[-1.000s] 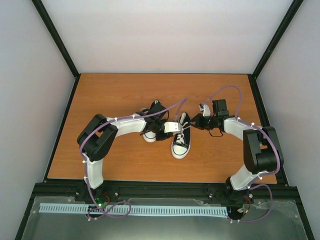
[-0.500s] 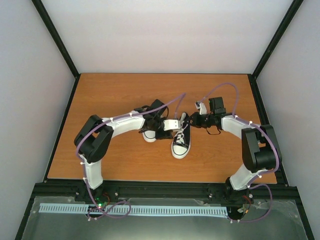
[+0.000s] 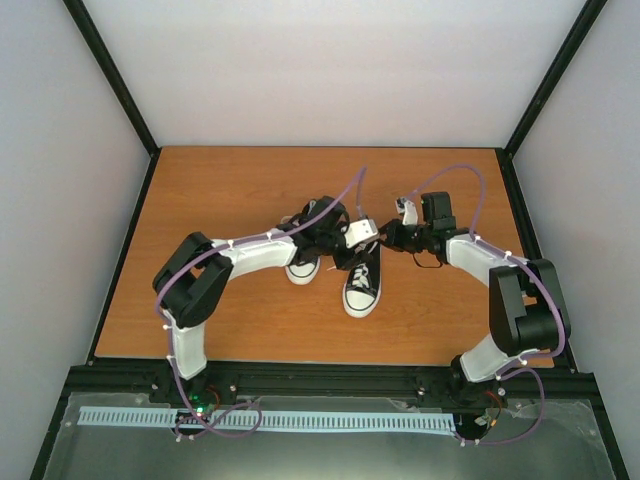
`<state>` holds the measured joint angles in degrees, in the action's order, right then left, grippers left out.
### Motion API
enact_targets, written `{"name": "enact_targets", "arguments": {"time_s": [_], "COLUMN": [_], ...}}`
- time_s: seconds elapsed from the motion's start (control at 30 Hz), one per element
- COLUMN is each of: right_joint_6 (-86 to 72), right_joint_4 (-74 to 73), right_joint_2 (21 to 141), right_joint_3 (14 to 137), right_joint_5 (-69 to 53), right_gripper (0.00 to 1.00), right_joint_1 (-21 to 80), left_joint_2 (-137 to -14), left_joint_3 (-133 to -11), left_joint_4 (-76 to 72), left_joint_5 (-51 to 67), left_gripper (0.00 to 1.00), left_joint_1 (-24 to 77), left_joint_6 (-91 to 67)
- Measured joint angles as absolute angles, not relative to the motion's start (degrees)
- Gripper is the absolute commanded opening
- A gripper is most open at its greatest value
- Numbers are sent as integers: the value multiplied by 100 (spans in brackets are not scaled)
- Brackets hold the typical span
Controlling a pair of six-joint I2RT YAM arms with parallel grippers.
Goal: Tie the shoes
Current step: Tie the shoelace on the shoe.
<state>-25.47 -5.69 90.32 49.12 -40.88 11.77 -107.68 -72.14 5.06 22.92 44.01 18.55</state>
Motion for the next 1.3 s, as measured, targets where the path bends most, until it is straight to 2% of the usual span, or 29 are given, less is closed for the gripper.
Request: {"name": "enact_targets", "arguments": {"time_s": [0.1,0.3,0.47,0.7,1.13,1.17,1.23,1.3], "right_joint_6": [-2644,-2689,-2683,-2628,-2596,-2598,-2598,-2598], "right_joint_4": [-486,-373,-370,-499,-648,-646,-615,-589], "right_joint_2": [9026,9041,9054,9030,8783,8785,8792,8803], "right_joint_3": [4899,4899,4899,4899,4746,4724,4692,4685], "right_joint_5": [-4091,-4139,-4209,-4217,-4209,-4209,-4209,-4217], "right_gripper": [3,3,3,3,3,3,3,3], "right_joint_1": [1179,1212,1247,1264,1271,1271,1273,1280], "left_joint_2": [-10943,-11104,-11104,-11093,-11056,-11056,-11050,-11048], "left_joint_3": [-6971,-6860,-6847,-6766,-6648,-6648,-6674,-6744], "left_joint_4": [163,-176,-217,-130,-82,-78,-8,108], "left_joint_5": [2075,1769,1658,1809,1938,1957,1984,2034], "left_gripper": [47,44,22,22,15,16,37,48], "left_joint_1": [4484,4530,4530,4532,4530,4530,4530,4530], "left_joint_6": [1745,1704,1706,1938,2241,2252,2268,2309]}}
